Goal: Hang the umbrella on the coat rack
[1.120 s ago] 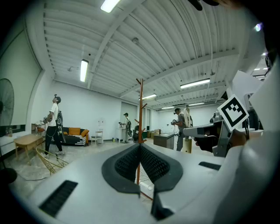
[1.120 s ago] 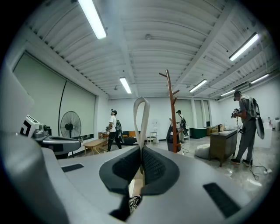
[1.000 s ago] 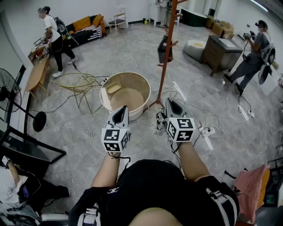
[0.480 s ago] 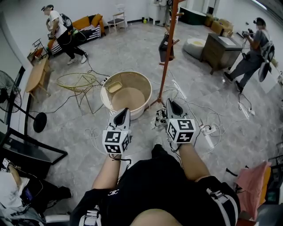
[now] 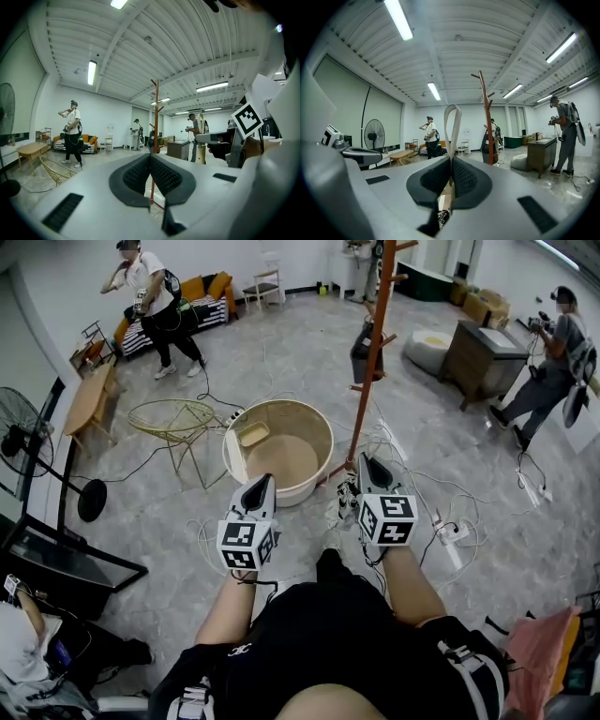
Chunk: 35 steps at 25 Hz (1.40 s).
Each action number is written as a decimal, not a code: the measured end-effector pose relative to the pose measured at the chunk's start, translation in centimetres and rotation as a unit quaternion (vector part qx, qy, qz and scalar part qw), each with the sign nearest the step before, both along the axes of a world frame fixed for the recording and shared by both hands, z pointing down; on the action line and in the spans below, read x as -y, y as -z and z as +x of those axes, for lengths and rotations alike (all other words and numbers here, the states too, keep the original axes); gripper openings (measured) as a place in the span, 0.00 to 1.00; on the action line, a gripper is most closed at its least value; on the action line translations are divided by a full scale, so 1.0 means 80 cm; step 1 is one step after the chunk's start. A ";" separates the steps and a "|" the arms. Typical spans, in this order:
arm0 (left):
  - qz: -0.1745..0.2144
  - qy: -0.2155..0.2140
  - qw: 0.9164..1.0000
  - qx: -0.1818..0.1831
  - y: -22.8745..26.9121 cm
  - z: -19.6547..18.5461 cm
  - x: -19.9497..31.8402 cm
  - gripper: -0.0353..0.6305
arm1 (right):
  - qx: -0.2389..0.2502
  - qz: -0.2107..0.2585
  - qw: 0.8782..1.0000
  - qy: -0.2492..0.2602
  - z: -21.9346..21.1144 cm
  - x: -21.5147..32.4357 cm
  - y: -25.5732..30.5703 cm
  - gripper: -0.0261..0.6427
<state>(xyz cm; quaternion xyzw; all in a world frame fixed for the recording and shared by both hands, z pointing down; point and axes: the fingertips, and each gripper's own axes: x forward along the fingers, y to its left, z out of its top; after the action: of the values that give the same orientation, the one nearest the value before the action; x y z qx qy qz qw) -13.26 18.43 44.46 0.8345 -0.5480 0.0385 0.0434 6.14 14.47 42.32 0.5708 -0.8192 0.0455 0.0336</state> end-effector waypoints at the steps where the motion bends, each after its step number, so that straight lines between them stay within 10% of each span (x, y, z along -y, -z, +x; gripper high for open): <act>1: -0.002 -0.001 1.000 0.000 -0.003 0.001 0.013 0.08 | -0.003 0.001 1.000 0.000 -0.001 0.012 -0.003 0.06; 23: -0.011 -0.007 1.000 -0.009 0.038 0.045 0.451 0.08 | -0.028 -0.008 0.998 0.058 -0.006 0.420 0.022 0.06; 35: -0.045 -0.063 0.997 0.003 0.007 0.009 0.581 0.08 | -0.028 -0.062 0.998 -0.017 -0.014 0.551 -0.033 0.06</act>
<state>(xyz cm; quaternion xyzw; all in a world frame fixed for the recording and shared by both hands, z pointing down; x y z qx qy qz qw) -12.56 -28.07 43.93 0.8644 -0.4922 0.0683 0.0771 5.00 -29.57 44.93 0.5828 -0.8034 0.0807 0.0912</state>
